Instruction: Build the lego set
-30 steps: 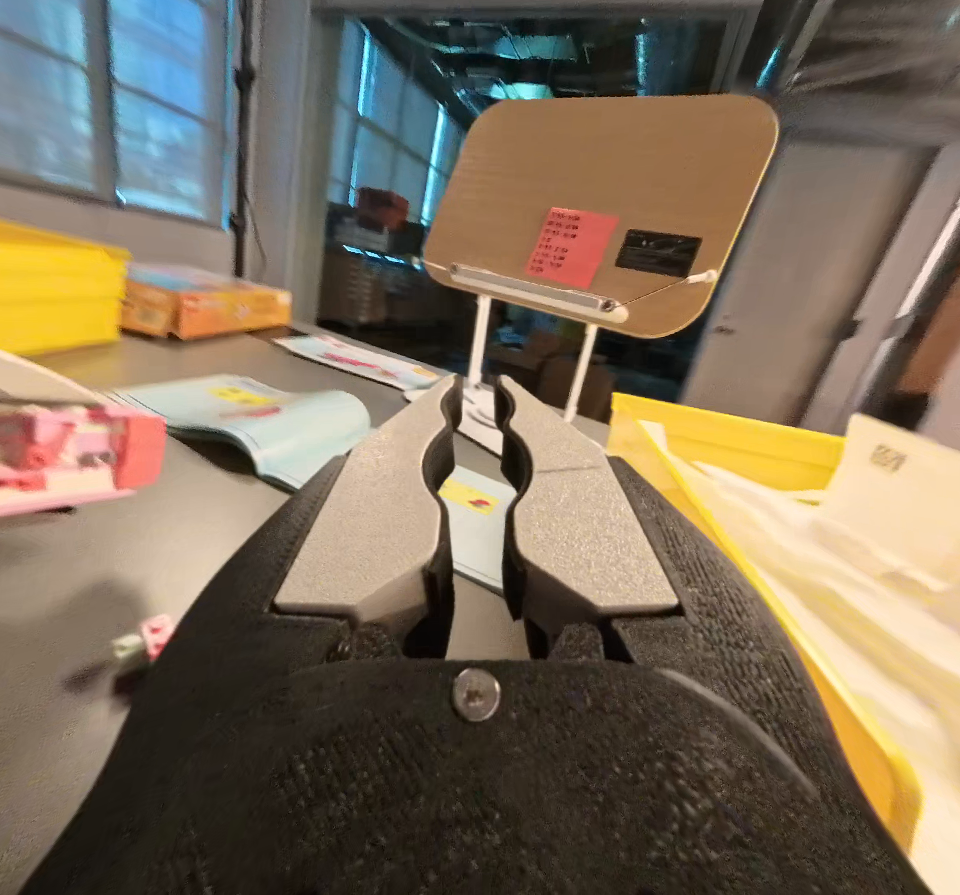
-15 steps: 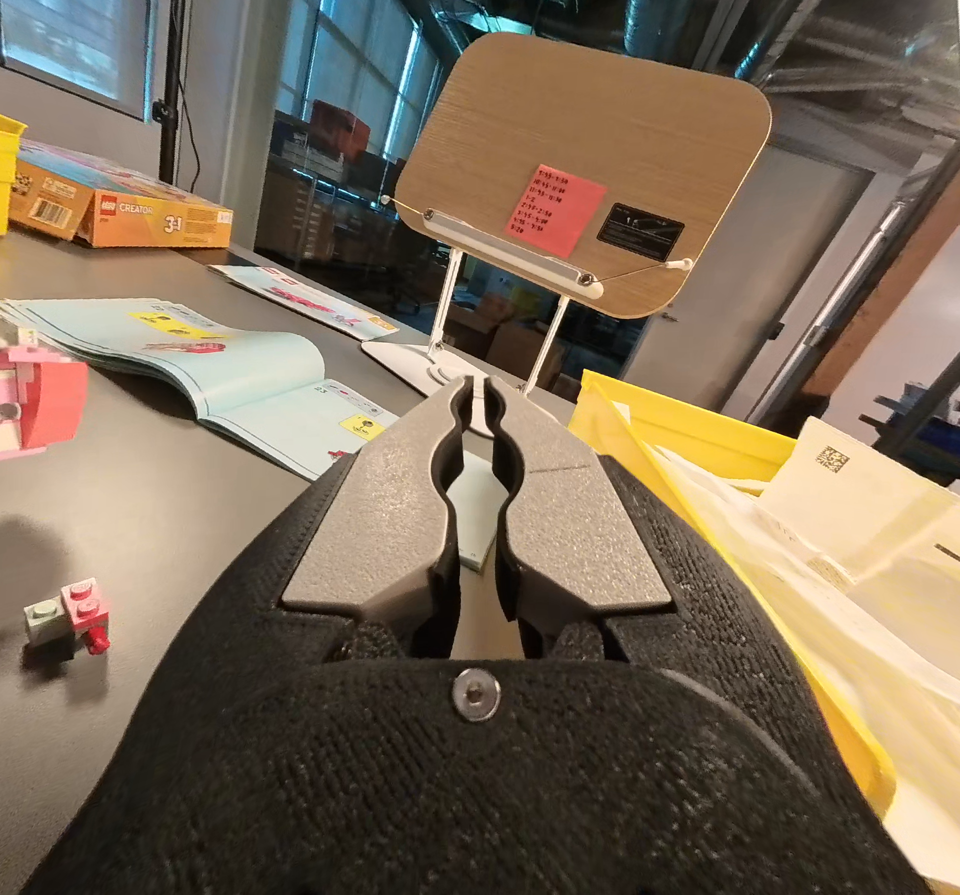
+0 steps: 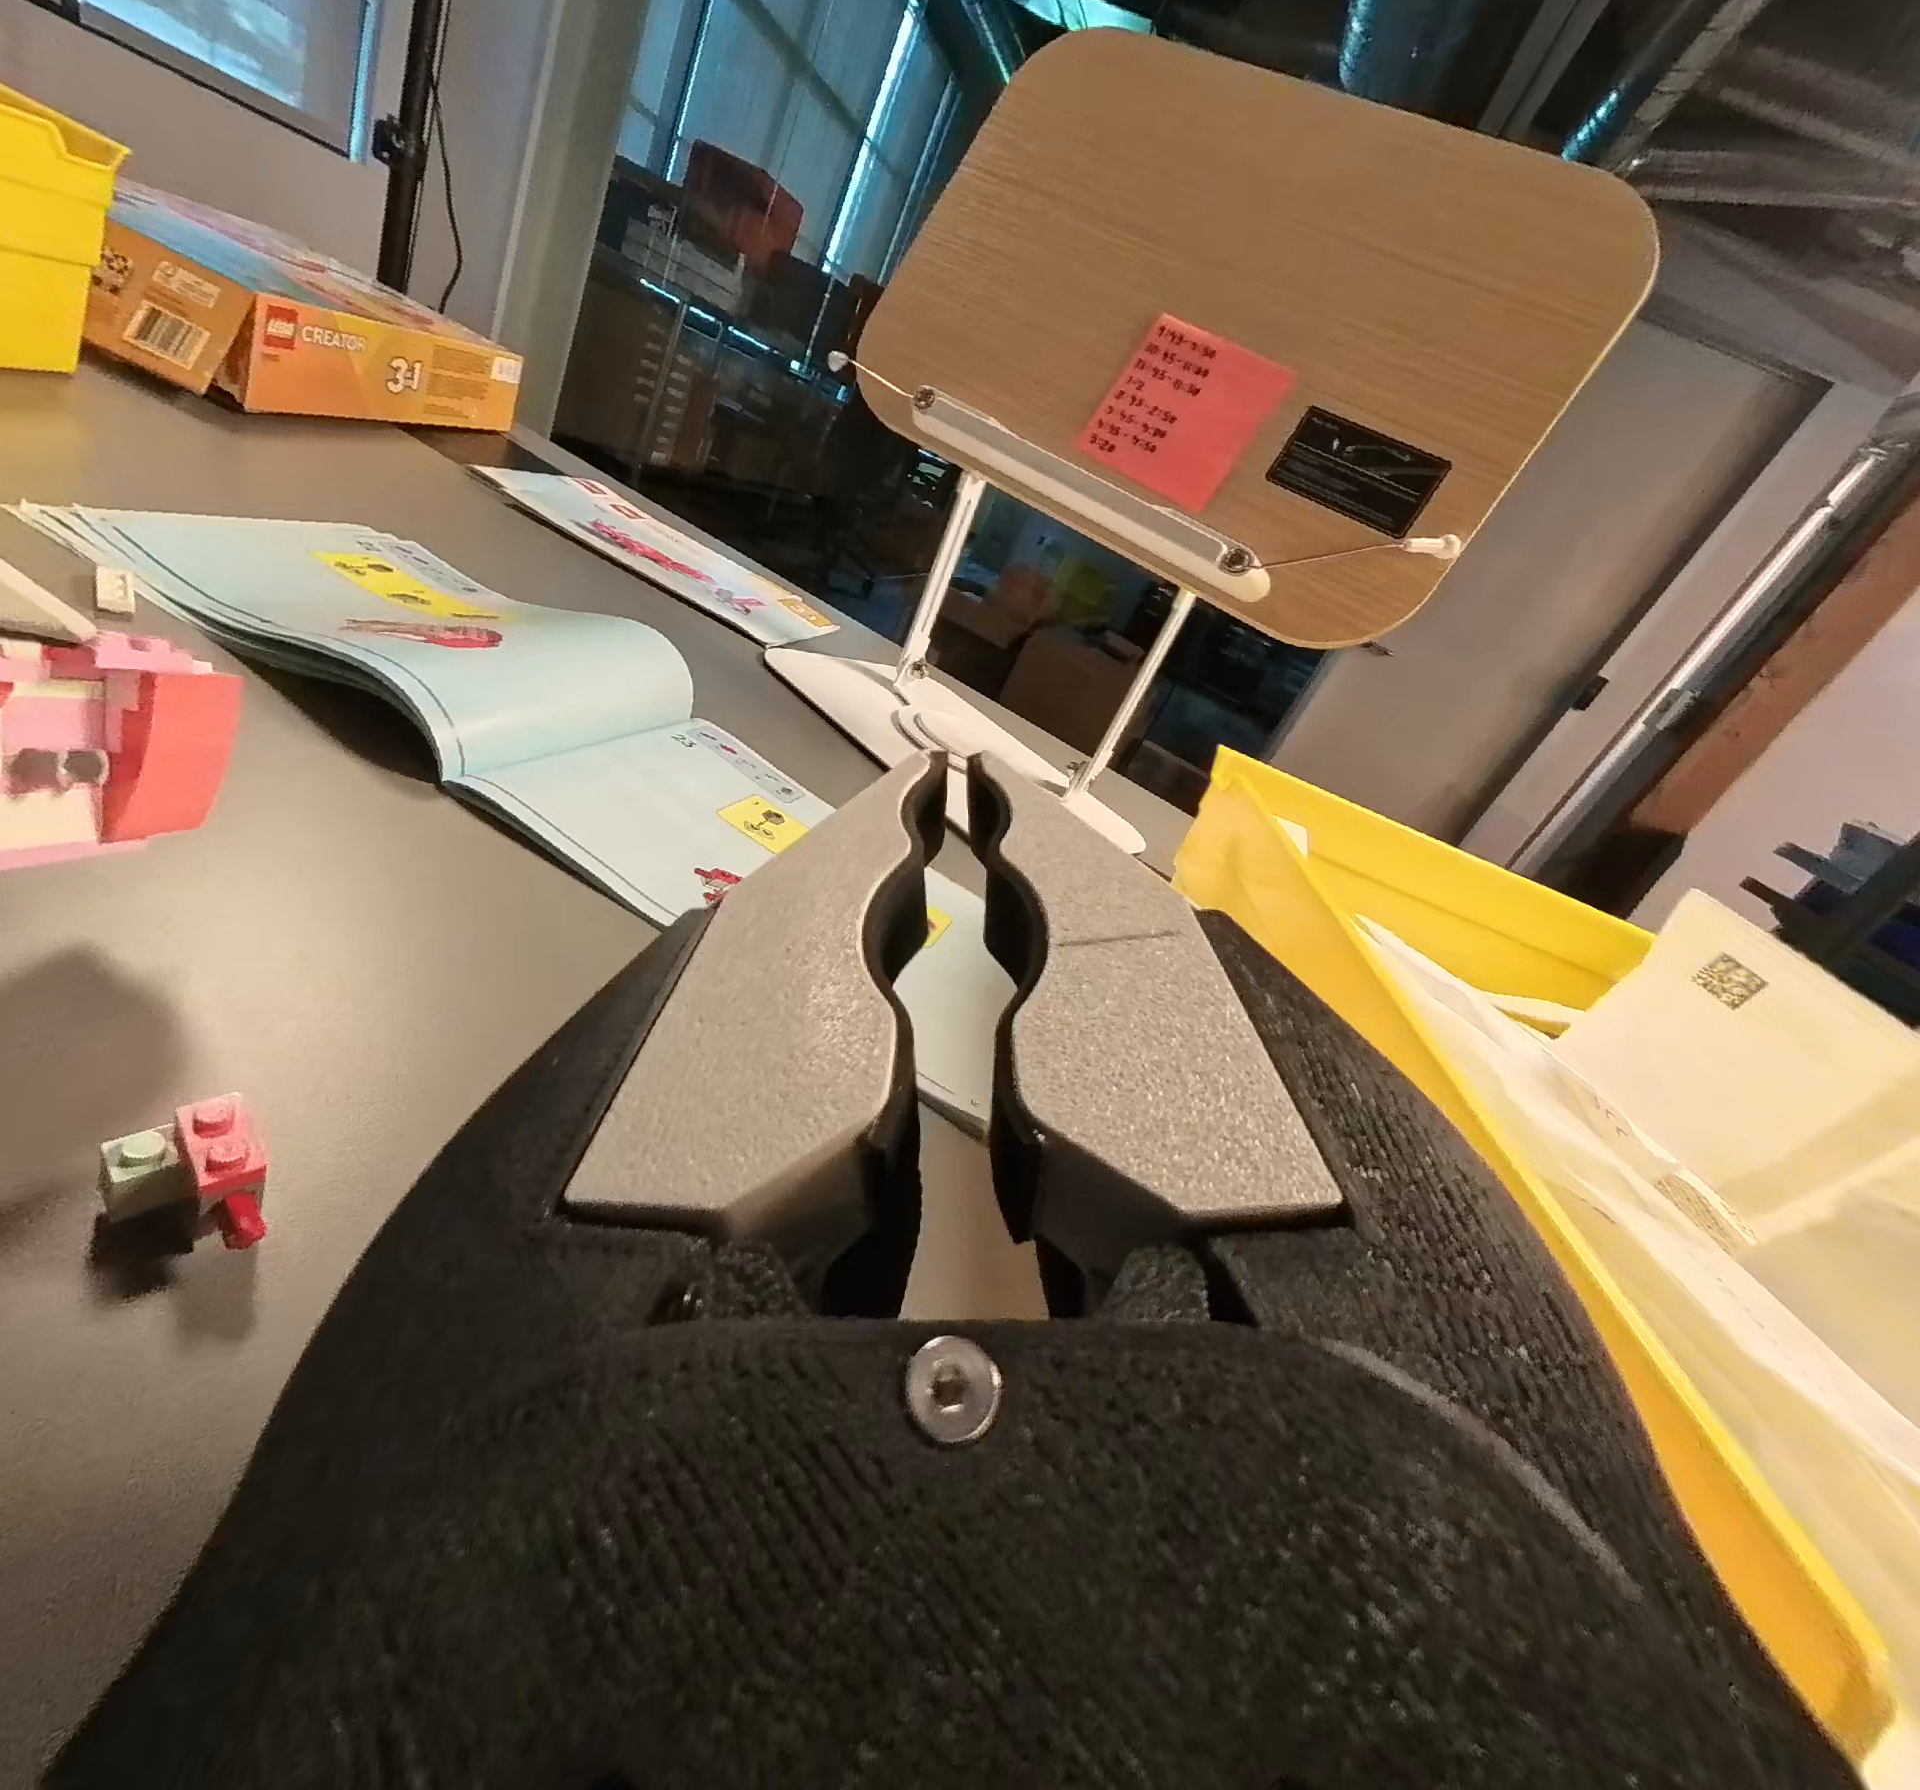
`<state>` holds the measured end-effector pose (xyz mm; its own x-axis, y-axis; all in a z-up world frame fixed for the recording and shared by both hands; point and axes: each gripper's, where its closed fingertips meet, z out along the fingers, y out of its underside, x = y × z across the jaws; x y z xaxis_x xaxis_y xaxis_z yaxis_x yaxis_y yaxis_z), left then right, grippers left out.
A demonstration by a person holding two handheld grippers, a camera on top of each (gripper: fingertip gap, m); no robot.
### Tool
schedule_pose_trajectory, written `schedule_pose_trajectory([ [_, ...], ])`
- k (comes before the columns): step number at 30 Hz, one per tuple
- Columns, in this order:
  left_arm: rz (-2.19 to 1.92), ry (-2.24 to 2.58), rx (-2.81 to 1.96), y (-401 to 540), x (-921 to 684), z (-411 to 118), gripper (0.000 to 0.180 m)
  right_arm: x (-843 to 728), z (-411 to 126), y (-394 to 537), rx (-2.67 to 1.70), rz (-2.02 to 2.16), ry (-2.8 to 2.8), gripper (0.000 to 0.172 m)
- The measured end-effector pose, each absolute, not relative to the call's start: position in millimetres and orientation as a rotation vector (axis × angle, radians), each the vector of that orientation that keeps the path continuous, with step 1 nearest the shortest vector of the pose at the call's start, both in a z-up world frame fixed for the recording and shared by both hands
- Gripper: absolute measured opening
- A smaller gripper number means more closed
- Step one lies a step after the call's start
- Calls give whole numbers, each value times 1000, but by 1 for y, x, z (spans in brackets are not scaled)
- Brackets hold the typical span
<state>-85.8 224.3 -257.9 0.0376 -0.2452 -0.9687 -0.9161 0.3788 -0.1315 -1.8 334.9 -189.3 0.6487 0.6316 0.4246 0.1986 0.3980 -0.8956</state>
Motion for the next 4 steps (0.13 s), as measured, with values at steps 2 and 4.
schedule_pose_trajectory([
  [2, 726, 1477, -1101, 224, -86, -258, 45, -3, -190, 334, -1159, 317, -873, 1],
  [4, 732, 1471, -1086, 224, -85, -256, 45, -4, -191, 334, -1156, 314, -883, 1],
])
